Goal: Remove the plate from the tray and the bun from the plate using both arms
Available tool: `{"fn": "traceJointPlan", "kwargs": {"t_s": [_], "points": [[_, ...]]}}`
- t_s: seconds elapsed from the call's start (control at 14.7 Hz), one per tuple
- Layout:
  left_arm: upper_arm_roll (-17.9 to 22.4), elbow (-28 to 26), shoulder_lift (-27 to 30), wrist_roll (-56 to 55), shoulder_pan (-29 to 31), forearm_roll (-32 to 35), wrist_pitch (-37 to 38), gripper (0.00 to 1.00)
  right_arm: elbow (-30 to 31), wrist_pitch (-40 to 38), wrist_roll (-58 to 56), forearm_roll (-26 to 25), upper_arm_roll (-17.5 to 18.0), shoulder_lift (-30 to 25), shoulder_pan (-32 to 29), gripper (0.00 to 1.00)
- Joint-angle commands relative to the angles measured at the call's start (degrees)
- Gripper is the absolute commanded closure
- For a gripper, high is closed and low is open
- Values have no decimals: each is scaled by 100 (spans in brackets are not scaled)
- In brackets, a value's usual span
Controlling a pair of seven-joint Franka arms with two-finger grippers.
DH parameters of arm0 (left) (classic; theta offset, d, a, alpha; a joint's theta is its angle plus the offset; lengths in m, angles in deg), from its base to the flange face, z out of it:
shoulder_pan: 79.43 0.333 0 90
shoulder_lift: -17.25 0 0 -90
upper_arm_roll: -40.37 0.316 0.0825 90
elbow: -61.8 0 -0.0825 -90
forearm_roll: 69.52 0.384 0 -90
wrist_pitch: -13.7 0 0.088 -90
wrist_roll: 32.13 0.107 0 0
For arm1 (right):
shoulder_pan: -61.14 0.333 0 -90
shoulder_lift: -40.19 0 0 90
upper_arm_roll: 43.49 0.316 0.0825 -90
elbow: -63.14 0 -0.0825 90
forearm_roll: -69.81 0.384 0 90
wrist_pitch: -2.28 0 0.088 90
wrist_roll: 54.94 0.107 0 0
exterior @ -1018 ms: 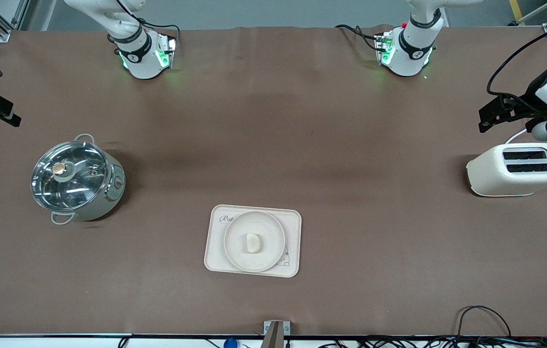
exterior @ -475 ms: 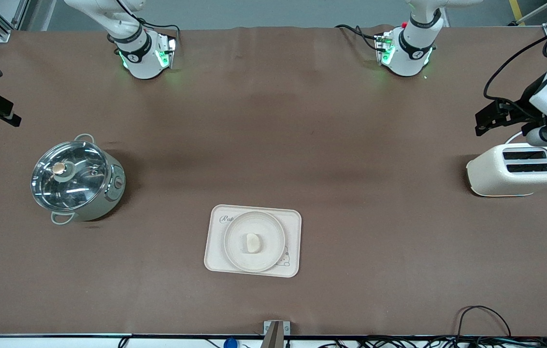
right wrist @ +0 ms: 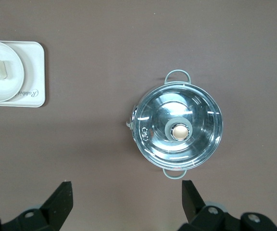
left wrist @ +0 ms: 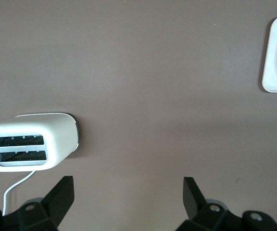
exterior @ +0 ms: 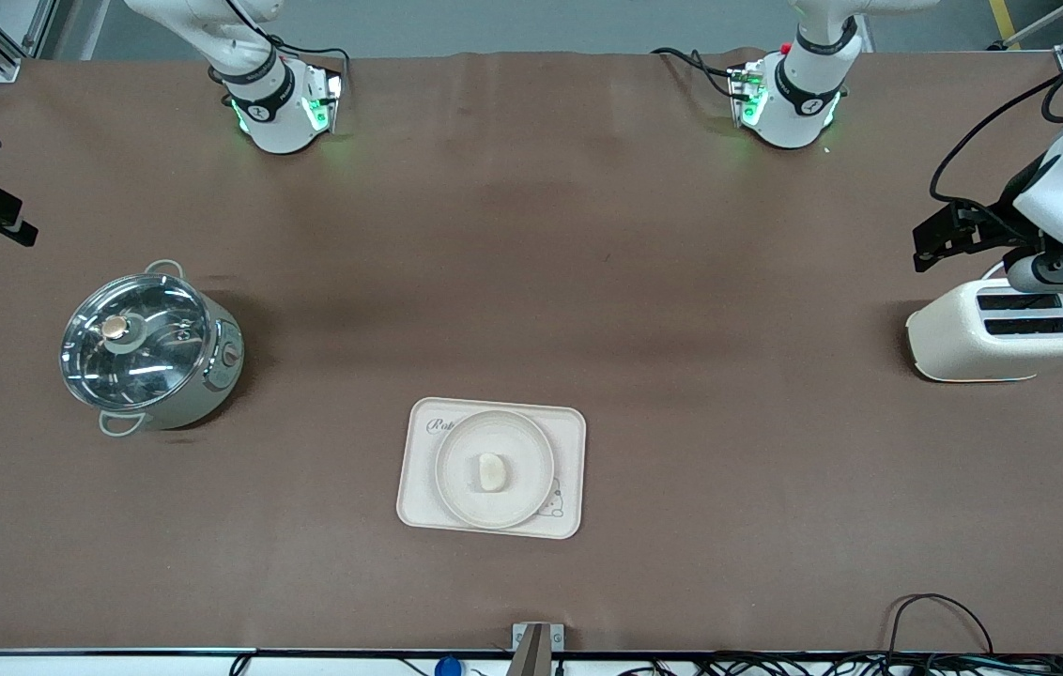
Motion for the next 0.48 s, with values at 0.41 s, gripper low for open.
{"fn": "traceJointPlan", "kwargs": {"t_s": [0.41], "points": [[-18, 78, -6, 0, -8, 90, -2, 0, 62, -84, 152, 116, 13, -10, 8, 0]]}}
